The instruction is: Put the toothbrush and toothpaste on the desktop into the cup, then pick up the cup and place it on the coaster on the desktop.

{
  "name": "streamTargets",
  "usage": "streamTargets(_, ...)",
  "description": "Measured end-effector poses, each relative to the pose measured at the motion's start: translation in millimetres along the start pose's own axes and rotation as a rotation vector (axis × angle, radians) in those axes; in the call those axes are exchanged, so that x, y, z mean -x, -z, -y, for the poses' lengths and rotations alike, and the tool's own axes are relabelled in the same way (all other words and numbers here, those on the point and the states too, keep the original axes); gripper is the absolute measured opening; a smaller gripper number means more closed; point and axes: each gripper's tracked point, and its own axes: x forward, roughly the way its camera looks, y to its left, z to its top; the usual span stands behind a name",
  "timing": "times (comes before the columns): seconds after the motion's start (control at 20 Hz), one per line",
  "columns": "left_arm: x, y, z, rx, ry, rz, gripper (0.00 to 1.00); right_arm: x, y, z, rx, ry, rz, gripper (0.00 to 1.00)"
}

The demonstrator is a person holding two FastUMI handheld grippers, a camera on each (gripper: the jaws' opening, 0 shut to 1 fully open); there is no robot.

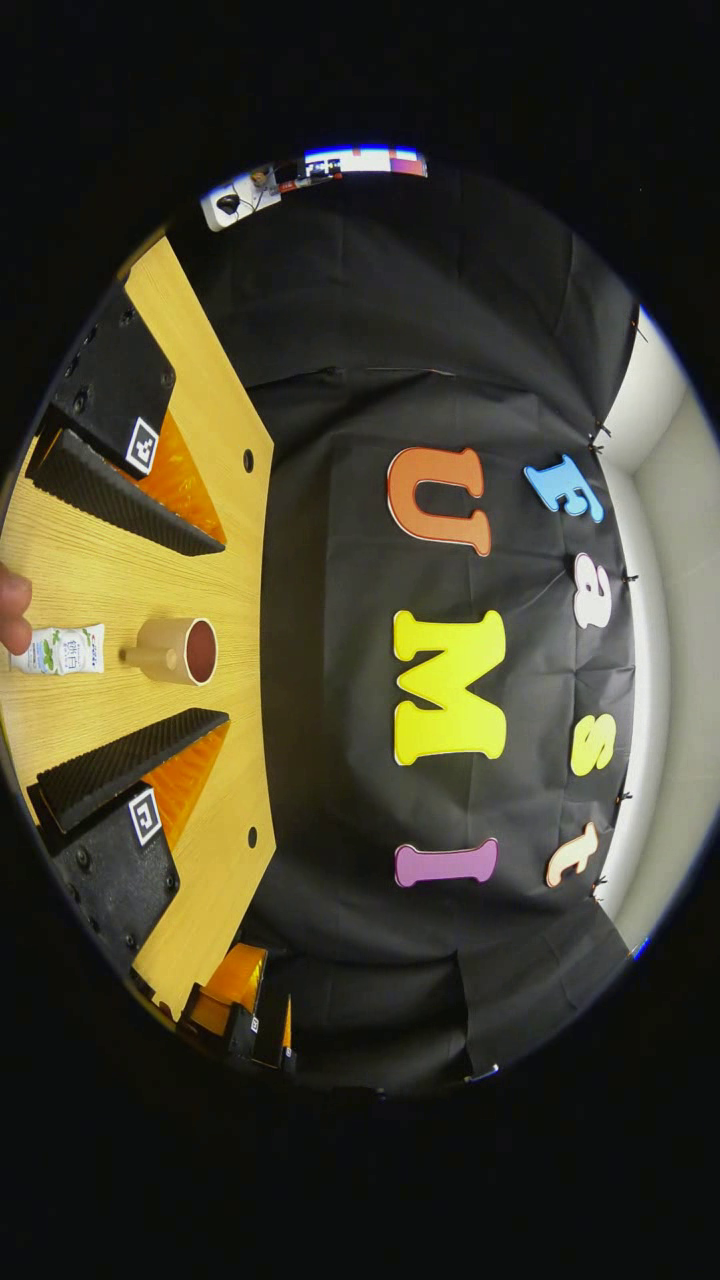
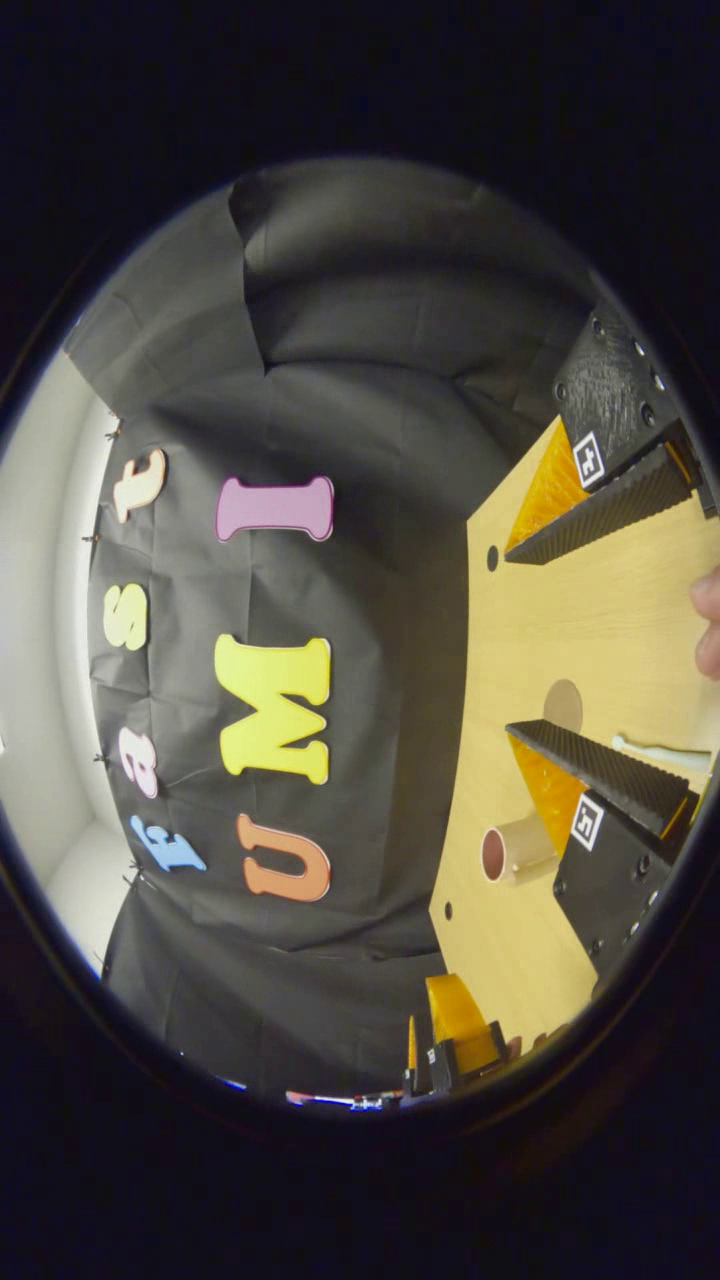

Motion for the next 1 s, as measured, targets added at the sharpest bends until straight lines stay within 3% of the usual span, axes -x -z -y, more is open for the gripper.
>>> streamTargets(1.0,14.9,140.1,16.7,-0.088,0.037,-0.440,0.98,9.9,65.4,-14.7,0.012,-0.046,-0.138,0.95)
